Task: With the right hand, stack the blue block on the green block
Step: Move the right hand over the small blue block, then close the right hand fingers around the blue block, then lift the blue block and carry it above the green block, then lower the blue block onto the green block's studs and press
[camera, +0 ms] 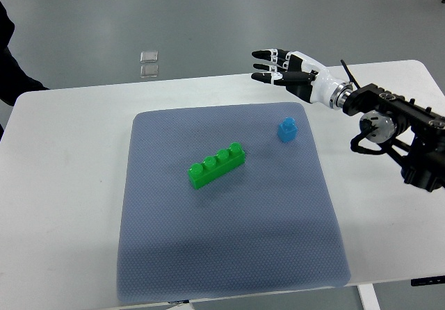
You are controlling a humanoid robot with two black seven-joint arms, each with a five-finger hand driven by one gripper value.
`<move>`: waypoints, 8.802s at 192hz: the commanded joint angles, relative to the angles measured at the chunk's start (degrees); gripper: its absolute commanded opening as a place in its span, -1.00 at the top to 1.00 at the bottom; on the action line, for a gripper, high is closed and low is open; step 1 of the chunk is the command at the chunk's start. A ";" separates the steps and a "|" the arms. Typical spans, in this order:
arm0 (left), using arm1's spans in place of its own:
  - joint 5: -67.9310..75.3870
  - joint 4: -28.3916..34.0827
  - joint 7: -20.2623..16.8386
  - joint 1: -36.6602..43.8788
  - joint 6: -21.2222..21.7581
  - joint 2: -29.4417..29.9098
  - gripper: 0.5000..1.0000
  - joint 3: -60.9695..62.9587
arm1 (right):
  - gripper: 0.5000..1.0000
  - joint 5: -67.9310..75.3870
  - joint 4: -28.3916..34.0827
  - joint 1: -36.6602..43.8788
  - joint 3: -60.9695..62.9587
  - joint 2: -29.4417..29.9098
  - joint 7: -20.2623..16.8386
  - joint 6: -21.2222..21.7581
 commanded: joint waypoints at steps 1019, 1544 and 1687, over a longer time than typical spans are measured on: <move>-0.17 0.18 0.18 0.09 -3.02 0.00 -1.00 -0.32 | 0.74 -31.59 13.20 40.66 -54.14 12.58 6.41 -10.58; -0.17 0.18 0.18 0.09 -3.02 0.00 -1.00 -0.32 | 0.70 -39.68 10.39 27.56 -54.93 6.70 6.67 -17.35; -0.17 0.18 0.18 0.09 -3.02 0.00 -1.00 -0.32 | 0.70 -39.86 9.16 24.49 -54.85 6.87 7.02 -21.30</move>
